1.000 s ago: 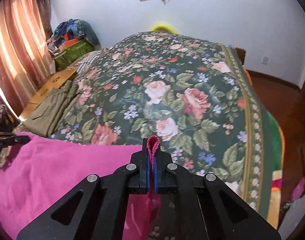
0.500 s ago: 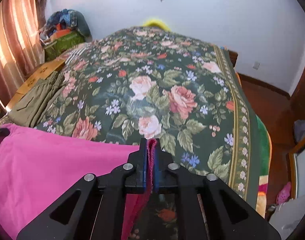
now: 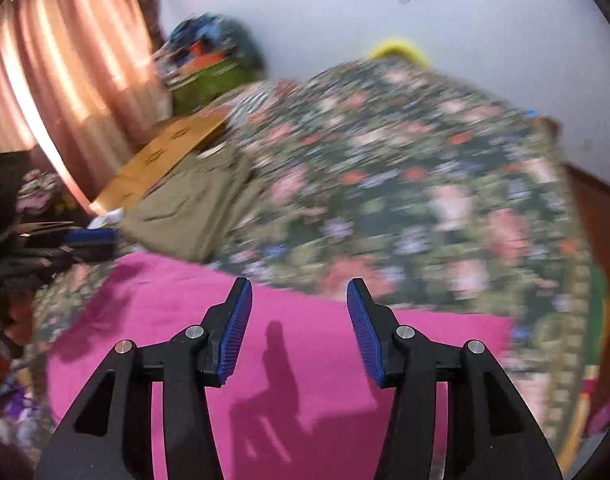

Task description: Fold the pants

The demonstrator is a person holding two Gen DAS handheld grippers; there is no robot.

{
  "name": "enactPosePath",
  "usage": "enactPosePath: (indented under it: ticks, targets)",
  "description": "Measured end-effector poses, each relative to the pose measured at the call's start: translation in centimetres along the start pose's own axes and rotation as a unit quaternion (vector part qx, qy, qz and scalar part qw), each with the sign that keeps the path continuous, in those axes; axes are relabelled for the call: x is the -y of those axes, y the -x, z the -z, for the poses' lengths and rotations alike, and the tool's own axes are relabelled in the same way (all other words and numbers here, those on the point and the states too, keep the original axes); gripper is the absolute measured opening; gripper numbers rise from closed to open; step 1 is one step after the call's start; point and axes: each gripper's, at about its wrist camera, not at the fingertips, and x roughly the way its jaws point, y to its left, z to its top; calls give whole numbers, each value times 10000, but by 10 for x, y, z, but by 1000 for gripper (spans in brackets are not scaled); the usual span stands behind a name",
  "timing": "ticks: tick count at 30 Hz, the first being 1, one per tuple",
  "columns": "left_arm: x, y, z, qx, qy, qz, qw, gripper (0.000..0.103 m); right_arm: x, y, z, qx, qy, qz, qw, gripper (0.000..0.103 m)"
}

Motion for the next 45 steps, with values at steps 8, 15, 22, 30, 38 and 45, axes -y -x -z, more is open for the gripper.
enactPosePath:
  ticks: [8, 15, 22, 30, 38, 45]
  targets:
    - [-3, -23, 23, -391, -31, 147, 9991, 36, 12, -48, 25, -1012, 11, 106, 9948, 42]
    - [-21, -12, 33, -485, 93, -91, 9987, 44, 45, -22, 45, -1051, -102, 574, 9928, 16]
    - [-22, 11, 44, -406, 53, -411, 9983, 44, 36, 8, 56, -1117, 376, 1308, 9844, 46]
    - [-13, 64, 47, 32, 314, -377, 9988, 69, 33, 74, 63, -568, 59, 1693, 9839, 49]
    - [7, 89, 73, -17, 730, 101, 9973, 77, -26, 123, 78, 180, -58, 1475, 9889, 60]
    - [19, 82, 108, -251, 1125, 511, 9920, 77, -59, 113, 110, 249, -247, 1150, 9927, 64]
